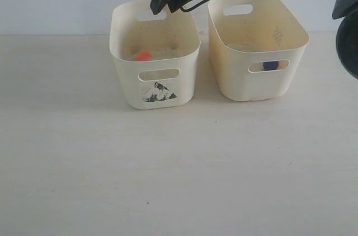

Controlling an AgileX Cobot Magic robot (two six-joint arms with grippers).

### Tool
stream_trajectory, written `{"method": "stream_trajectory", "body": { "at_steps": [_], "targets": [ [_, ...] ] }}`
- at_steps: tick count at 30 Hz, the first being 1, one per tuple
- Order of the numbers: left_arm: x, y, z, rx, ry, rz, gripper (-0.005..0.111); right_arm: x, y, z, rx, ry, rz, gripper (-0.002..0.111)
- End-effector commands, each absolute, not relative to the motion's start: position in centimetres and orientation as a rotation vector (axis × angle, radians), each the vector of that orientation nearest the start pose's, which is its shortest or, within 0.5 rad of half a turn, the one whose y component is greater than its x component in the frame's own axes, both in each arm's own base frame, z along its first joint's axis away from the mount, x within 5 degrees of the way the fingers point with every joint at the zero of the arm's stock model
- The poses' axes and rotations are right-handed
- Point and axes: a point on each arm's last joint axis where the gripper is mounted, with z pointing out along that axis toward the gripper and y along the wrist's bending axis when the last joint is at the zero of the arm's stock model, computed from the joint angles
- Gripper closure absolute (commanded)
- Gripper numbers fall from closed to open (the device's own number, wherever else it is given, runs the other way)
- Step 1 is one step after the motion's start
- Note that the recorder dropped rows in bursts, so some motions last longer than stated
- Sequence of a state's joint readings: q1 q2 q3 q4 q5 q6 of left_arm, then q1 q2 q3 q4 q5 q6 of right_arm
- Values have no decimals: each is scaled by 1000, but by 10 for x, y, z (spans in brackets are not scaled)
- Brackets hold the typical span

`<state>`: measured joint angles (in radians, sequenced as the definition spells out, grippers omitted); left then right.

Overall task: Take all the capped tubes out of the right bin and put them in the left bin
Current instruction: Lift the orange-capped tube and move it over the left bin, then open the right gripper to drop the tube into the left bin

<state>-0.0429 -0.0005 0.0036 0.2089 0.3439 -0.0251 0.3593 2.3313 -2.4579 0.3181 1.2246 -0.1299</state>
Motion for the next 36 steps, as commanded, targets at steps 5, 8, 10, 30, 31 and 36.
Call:
{"method": "stream_trajectory", "body": {
  "at_steps": [5, 8, 10, 30, 31, 36],
  "targets": [
    [54, 4, 183, 137, 1813, 144, 102, 472, 195, 303, -518, 2536, 379, 109],
    [54, 4, 183, 137, 1813, 144, 102, 474, 186, 304, -420, 2552, 274, 109],
    [54, 4, 183, 137, 1813, 144, 102, 476, 180, 306, -364, 2550, 188, 109],
    [54, 4, 183, 137, 1813, 144, 102, 494, 128, 306, -69, 2486, -248, 109],
    [54, 4, 183, 137, 1813, 144, 102, 495, 126, 303, -60, 2496, -238, 109],
    [54, 4, 183, 137, 1813, 144, 102, 505, 106, 286, 6, 2549, -191, 109]
  ]
}}
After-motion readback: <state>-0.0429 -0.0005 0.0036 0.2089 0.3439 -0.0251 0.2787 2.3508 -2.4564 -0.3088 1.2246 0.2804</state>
